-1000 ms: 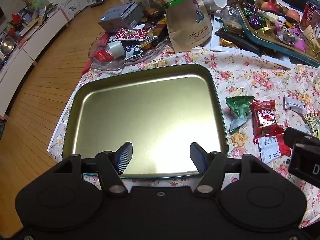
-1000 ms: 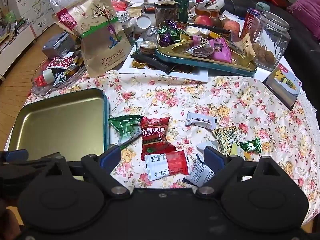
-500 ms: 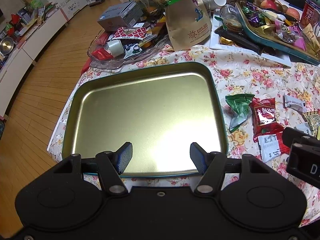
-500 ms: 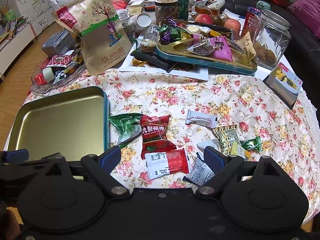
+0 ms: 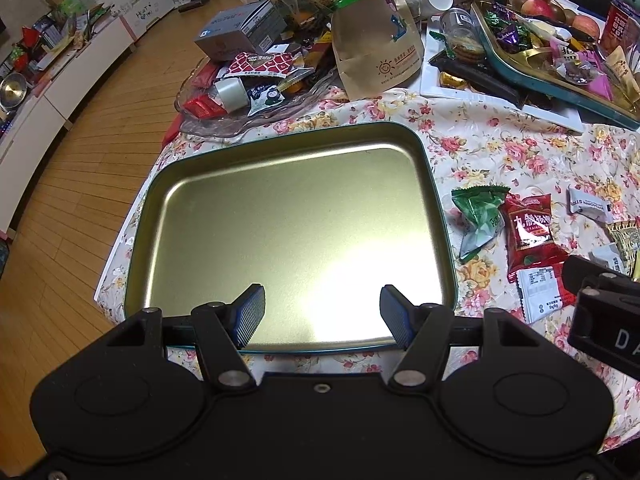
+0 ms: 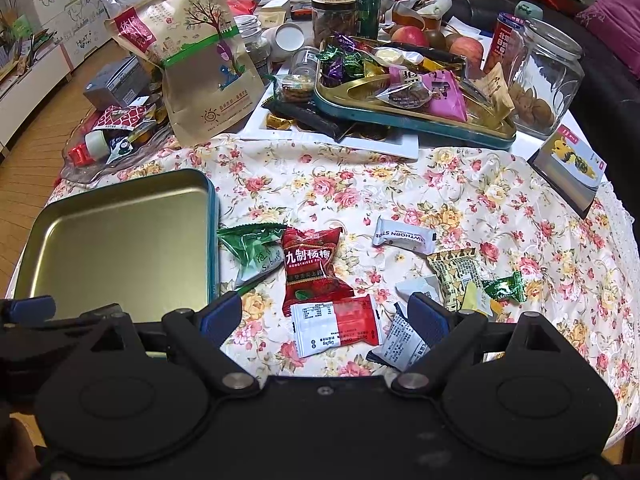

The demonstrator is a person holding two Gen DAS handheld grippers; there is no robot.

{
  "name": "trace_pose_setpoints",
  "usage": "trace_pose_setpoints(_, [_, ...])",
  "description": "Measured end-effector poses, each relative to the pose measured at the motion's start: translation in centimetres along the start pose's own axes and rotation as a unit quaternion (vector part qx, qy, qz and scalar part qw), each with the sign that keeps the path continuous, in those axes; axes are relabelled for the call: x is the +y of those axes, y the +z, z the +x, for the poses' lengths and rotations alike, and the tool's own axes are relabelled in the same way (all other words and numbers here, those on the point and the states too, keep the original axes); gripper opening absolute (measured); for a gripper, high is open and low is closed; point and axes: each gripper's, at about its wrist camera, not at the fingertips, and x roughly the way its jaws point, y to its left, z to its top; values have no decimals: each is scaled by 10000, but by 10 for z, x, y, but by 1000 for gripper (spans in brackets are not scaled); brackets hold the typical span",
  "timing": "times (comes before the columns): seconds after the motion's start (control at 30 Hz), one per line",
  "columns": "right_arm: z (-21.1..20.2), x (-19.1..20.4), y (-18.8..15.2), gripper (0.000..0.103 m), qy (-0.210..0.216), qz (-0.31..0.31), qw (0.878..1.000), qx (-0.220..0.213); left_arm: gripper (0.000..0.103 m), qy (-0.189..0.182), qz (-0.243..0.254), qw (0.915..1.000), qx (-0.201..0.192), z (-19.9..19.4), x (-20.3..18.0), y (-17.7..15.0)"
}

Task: Organize snacks

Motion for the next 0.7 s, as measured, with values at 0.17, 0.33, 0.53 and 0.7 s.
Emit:
trace_pose_setpoints(0.17, [0, 1, 0, 94, -2, -2, 10000, 2, 67, -13, 0, 10000, -3, 1, 1, -2])
trace_pose_setpoints(0.33, [0, 1, 0, 94, -10, -3, 10000, 2, 67, -29, 3, 10000, 4, 0, -1, -2])
trace_pose_setpoints(0.53, [1, 2, -1, 94, -9, -13, 10000, 11, 67, -35, -2, 10000, 5, 0, -1, -2])
trace_pose_setpoints(0.7, [1, 2, -1, 94, -5, -25, 10000, 22, 67, -34, 0, 10000, 11, 0, -2, -1])
